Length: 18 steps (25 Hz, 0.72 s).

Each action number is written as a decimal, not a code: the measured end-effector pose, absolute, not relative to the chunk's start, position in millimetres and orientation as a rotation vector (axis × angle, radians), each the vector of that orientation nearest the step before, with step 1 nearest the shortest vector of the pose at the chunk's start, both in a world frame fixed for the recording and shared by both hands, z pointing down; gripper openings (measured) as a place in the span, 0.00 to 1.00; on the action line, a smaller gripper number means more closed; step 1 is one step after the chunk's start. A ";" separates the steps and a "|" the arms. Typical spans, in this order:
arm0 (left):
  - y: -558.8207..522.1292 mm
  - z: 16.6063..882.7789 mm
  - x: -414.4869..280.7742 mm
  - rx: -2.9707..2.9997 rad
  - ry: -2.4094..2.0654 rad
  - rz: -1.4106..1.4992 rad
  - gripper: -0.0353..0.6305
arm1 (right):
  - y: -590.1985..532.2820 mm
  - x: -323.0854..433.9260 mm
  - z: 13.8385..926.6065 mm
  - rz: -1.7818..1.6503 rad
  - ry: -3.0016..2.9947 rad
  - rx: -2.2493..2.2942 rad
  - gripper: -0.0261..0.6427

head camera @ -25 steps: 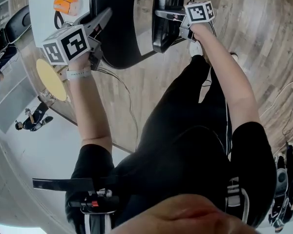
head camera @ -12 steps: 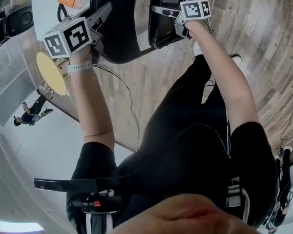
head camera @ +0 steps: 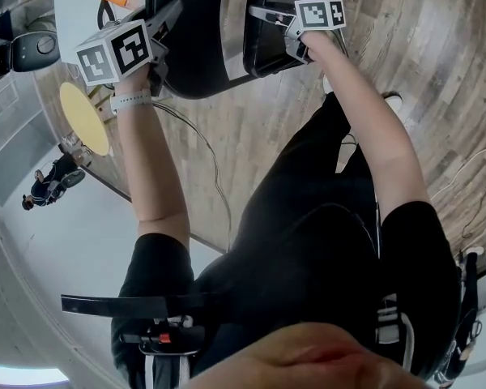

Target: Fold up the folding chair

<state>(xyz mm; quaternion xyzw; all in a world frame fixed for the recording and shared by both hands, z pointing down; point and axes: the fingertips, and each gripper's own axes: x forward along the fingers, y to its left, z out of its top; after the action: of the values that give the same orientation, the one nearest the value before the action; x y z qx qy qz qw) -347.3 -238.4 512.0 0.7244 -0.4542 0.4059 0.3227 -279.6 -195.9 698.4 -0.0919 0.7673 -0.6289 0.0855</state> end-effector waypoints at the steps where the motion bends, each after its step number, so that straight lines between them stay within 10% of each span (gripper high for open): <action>1: -239.1 514.3 -349.0 1.901 -1.195 1.072 0.24 | -196.3 -280.5 700.4 -1.878 2.281 -0.279 0.25; 11: -242.3 514.3 -349.3 1.928 -1.210 1.075 0.25 | -195.9 -279.3 698.5 -1.843 2.280 -0.274 0.26; 18: -243.0 485.5 -363.2 1.992 -1.418 1.105 0.38 | -201.1 -228.8 714.8 -1.826 2.316 -0.479 0.44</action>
<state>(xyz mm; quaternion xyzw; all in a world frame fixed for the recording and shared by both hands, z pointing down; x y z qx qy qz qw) -363.2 -243.0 485.5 0.7229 -0.5148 0.4009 0.2273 -228.8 -201.1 714.8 -0.1598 0.7728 -0.6094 0.0769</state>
